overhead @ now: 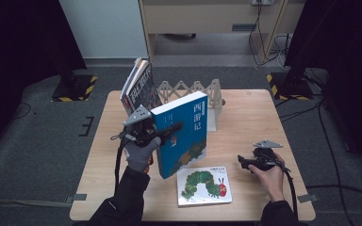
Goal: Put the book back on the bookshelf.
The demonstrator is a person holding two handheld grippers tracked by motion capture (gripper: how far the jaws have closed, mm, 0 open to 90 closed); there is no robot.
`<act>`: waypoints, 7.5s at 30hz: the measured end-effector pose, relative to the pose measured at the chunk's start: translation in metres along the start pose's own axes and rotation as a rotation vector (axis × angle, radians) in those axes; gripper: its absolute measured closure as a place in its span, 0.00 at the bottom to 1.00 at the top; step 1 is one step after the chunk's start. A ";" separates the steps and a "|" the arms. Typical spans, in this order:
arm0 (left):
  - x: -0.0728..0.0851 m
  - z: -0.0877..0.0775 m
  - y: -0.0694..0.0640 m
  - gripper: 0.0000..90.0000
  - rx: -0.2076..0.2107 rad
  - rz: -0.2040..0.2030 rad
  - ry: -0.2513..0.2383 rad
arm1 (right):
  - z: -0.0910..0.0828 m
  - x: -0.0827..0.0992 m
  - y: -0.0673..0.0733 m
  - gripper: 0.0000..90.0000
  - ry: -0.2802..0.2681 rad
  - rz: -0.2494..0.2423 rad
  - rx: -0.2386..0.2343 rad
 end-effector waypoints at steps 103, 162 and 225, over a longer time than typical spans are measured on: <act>0.033 0.098 0.085 0.64 -0.437 0.104 -0.087 | 0.021 0.010 0.003 0.07 0.006 -0.012 0.021; 0.047 0.100 0.075 0.62 -0.451 0.066 -0.095 | 0.021 0.009 0.005 0.07 0.008 -0.021 0.010; 0.071 0.112 0.067 0.64 -0.362 0.095 -0.003 | 0.022 0.009 0.007 0.07 0.011 -0.036 -0.005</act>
Point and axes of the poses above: each handheld gripper's, and its own axes: z roughly forward along the jaws, x roughly out of its underside, y roughly to its left, the point moved 7 cm from there along z, roughly forward along the jaws, and after that the axes turned 3 degrees about -x, right-handed, at the moved point
